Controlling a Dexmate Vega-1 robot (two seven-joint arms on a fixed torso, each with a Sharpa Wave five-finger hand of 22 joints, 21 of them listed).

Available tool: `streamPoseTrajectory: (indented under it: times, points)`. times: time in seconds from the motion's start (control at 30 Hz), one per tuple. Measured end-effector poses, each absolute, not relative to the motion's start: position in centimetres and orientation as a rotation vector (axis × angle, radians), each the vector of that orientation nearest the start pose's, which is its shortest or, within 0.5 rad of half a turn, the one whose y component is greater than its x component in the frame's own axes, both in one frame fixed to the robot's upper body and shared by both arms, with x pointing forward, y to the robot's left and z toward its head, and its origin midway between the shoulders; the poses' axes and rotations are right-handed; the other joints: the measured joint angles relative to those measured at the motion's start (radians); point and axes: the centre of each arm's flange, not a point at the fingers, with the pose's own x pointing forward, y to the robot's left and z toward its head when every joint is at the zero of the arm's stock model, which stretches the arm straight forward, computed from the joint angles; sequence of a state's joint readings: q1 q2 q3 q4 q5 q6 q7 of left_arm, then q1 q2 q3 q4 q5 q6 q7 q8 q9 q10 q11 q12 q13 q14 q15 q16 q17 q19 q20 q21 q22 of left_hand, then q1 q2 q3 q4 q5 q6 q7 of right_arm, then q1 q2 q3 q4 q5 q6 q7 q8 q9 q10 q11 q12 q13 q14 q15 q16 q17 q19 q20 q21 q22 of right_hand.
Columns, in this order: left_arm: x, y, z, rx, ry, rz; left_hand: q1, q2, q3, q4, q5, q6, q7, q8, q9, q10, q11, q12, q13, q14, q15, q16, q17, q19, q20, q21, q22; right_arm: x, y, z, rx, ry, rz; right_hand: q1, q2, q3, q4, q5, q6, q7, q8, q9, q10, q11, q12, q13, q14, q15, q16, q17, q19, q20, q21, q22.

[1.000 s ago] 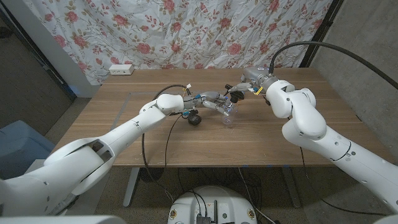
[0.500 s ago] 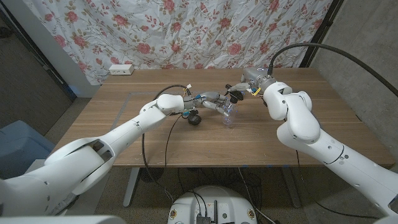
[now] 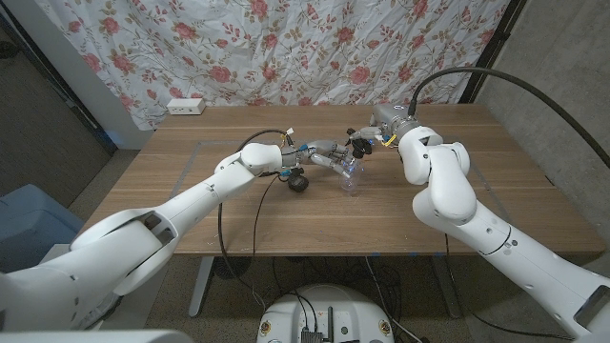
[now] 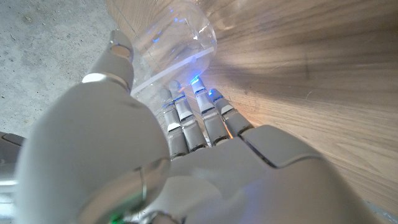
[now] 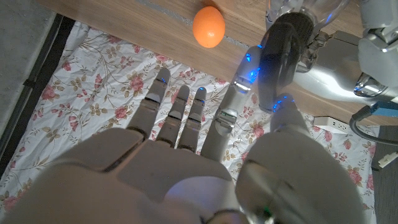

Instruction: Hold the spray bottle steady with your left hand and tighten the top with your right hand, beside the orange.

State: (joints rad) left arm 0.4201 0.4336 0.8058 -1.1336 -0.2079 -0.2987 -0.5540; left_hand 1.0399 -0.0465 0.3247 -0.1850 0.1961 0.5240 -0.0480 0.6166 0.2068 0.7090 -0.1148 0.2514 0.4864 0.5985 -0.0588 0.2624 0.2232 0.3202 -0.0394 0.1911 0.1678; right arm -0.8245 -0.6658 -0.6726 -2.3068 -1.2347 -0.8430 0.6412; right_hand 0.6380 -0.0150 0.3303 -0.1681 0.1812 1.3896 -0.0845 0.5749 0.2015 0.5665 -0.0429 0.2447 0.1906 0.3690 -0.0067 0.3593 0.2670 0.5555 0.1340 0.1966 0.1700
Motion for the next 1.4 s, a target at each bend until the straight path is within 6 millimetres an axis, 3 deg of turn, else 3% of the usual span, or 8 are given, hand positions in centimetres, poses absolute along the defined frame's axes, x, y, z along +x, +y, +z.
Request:
streamPoseTrajectory:
  times: [0.37, 0.9, 1.13, 1.4]
  points:
    - [65.73, 8.50, 1.68, 0.817, -0.561, -0.921, 0.000, 0.000, 0.000, 0.000, 0.000, 0.000, 0.000, 0.000, 0.000, 0.000, 0.000, 0.000, 0.000, 0.000, 0.000, 0.000, 0.000, 0.000, 0.000, 0.000, 0.000, 47.78, -14.64, 6.73, -1.507, -0.342, -0.269, 0.033, -0.013, 0.009, -0.009, 0.000, 0.011, 0.000, 0.014, -0.006, 0.011, 0.000, 0.000, 0.000, 0.011, -0.003, 0.007, 0.000, 0.007, 0.000, 0.000, 0.000]
    - [66.09, 8.44, 1.96, 0.813, -0.563, -0.922, 0.000, 0.000, 0.000, 0.000, -0.003, 0.000, 0.000, 0.000, 0.000, 0.000, 0.000, 0.000, 0.005, 0.002, 0.002, 0.000, 0.002, 0.000, 0.000, 0.000, 0.000, 47.91, -14.60, 6.89, -1.467, -0.301, -0.320, 0.110, 0.013, 0.042, -0.014, 0.005, 0.026, 0.015, 0.044, -0.008, 0.038, 0.002, -0.006, 0.000, 0.037, -0.013, 0.015, 0.000, 0.025, -0.003, 0.000, 0.000]
    - [66.17, 8.38, 1.95, 0.810, -0.561, -0.924, 0.000, 0.000, 0.000, 0.000, 0.000, 0.000, 0.000, 0.000, 0.000, 0.000, 0.000, -0.001, 0.003, 0.002, 0.002, 0.000, 0.003, 0.000, 0.000, 0.000, 0.000, 48.03, -14.67, 7.00, -1.440, -0.294, -0.321, 0.136, 0.013, 0.050, -0.014, 0.012, 0.032, 0.022, 0.070, -0.004, 0.046, 0.011, -0.006, 0.000, 0.041, -0.009, 0.015, 0.000, 0.025, -0.003, 0.000, 0.000]
    - [66.26, 8.39, 1.86, 0.807, -0.559, -0.924, 0.000, 0.000, 0.000, 0.000, 0.000, 0.000, 0.000, 0.000, 0.000, 0.000, 0.000, -0.003, 0.002, 0.002, 0.002, 0.000, 0.002, 0.000, 0.000, 0.000, 0.000, 48.31, -14.71, 7.11, -1.398, -0.289, -0.307, 0.179, 0.010, 0.068, -0.018, 0.034, 0.028, 0.040, 0.121, 0.024, 0.059, 0.012, -0.013, 0.000, 0.050, -0.011, 0.023, -0.002, 0.029, -0.007, 0.000, 0.000]
